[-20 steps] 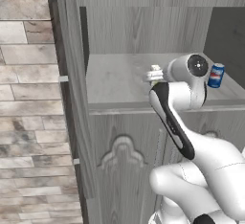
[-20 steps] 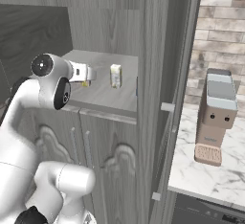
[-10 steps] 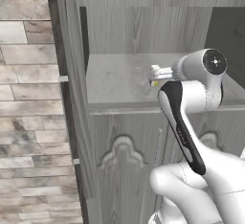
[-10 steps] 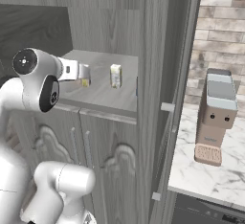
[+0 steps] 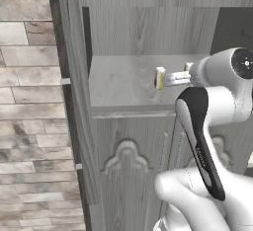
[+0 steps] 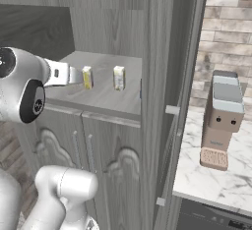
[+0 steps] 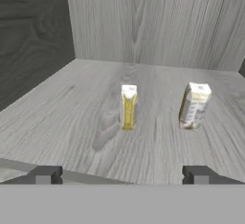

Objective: Pick the boxed drink, boxed drink, can from the counter and place them in the open cabinet.

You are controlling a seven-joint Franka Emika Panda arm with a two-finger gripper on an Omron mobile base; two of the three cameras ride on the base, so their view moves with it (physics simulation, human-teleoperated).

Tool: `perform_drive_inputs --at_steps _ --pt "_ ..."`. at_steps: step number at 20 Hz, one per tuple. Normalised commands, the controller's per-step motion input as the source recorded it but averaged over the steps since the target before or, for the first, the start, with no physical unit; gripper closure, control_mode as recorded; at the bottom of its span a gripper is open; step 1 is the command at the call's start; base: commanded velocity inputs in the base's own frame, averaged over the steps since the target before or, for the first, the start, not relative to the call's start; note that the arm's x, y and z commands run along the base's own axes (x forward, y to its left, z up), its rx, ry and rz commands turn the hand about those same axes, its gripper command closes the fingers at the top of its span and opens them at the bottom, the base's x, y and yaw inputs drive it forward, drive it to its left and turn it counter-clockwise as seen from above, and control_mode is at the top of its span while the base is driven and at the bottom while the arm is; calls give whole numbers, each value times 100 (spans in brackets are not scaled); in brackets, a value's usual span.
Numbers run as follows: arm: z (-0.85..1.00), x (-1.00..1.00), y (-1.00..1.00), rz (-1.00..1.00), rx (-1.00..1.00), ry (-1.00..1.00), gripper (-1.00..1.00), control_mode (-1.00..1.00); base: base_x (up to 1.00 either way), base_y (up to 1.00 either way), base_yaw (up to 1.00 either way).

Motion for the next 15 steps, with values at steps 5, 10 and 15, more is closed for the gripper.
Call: perform_drive_inputs --at_steps 5,10,15 --pt "8 -68 0 0 0 0 -100 -100 0 0 0" --pt "13 -70 0 0 0 0 -100 -100 0 0 0" --pt "10 -67 0 0 0 0 -100 -100 0 0 0"
